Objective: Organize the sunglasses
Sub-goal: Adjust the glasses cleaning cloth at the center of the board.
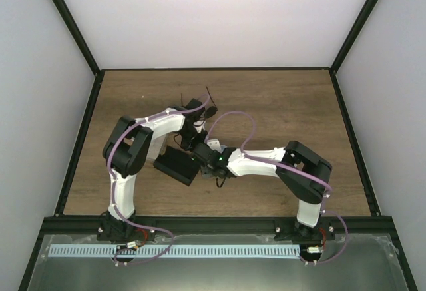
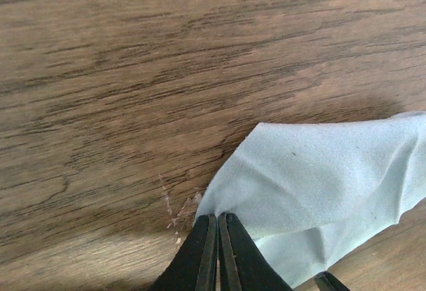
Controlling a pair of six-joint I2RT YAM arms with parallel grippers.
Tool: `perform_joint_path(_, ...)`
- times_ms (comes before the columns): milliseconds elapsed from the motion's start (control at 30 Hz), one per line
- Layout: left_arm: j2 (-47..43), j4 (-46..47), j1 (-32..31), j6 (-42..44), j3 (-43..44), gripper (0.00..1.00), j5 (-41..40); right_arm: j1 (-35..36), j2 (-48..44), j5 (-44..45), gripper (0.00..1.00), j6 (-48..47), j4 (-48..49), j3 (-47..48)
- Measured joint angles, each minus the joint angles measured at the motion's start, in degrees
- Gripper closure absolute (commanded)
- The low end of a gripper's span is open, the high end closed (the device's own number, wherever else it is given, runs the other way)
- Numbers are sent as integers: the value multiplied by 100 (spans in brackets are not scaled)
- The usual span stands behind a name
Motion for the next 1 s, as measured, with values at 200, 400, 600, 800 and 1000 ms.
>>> perform_joint_path(200, 4, 15, 39, 7, -15, 96, 70, 9, 59, 101, 75, 42, 63, 20)
perform_joint_path(400, 17, 15, 85, 7, -15, 96, 164, 31, 118, 118, 79, 116, 170, 22)
perform_joint_path(600, 28, 24, 136, 15, -22, 96, 260, 68, 138, 125, 89, 184, 503, -105)
perform_joint_path(800, 28, 44, 146, 35, -28, 96, 321, 87, 111, 35, 99, 208, 732, -249)
perform_joint_path(1000, 31, 46, 146, 31, -28, 96, 341, 87, -63, 31, 99, 271, 925, -514)
